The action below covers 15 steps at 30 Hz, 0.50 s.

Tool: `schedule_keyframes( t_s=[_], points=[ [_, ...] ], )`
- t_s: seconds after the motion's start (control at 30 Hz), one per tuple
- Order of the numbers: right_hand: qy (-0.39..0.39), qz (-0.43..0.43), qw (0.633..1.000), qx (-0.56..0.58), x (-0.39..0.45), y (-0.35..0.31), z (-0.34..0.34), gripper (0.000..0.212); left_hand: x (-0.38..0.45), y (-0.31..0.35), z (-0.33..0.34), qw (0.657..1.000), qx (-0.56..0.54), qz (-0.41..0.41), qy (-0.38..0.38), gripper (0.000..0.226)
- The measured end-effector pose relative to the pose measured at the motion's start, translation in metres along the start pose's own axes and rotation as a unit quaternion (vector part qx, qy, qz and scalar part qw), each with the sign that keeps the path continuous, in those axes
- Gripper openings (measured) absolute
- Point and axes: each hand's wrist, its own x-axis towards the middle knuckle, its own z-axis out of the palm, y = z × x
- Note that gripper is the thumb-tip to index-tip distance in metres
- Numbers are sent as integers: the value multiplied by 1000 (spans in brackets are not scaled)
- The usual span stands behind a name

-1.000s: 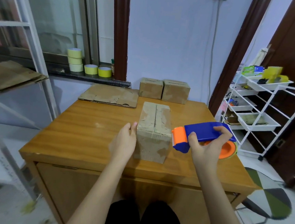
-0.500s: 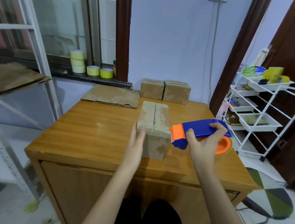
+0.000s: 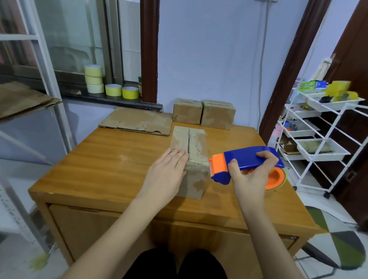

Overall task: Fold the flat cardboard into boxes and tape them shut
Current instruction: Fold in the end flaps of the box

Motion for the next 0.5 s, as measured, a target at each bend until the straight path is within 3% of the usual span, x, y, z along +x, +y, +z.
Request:
schedule_keyframes(
  t_s=[0.17, 0.3, 0.5],
  points=[
    [0, -4, 1000, 1, 1, 1, 0, 50, 6, 3, -11, 999, 32, 19, 7, 51],
    [-6, -13, 1000, -8, 2, -2, -2, 50, 17, 18, -14, 998, 25, 53, -15, 65],
    [1, -11, 1000, -15, 1, -2, 0, 51, 17, 19, 6, 997, 37, 73, -9, 53]
  ],
)
